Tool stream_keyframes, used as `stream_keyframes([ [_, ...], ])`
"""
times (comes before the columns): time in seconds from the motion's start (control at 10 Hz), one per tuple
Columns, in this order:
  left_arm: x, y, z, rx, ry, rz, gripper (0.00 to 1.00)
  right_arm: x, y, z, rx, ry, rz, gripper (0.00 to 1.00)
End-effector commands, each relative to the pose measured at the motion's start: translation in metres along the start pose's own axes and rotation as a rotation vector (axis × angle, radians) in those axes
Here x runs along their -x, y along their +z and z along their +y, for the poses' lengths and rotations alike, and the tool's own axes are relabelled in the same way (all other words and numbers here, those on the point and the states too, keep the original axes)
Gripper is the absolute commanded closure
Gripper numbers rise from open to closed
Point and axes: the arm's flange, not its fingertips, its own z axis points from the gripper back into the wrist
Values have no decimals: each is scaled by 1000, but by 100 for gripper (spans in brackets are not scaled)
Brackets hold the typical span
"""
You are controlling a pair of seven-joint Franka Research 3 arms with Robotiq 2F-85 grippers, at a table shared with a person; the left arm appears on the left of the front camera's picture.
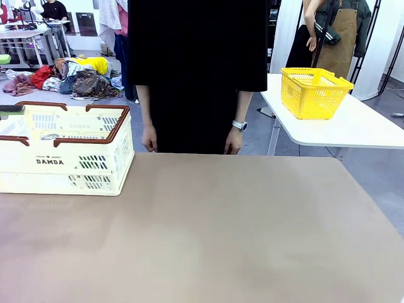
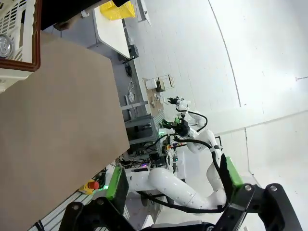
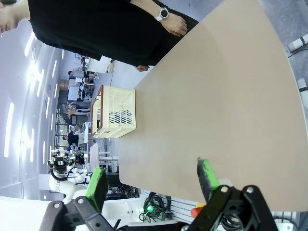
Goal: Place the drinks into the Shopping basket.
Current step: Pick up one drink and place it into the Shopping basket.
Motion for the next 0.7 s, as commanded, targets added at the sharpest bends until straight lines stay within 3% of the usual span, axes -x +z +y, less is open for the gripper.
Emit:
stream_keyframes([
  [0.0,0,2,-1,21,-24,-1,0,-1,-1,0,-20,22,-14,0],
  [0.6,0,2,-1,21,-24,-1,0,-1,-1,0,-20,22,-14,0],
])
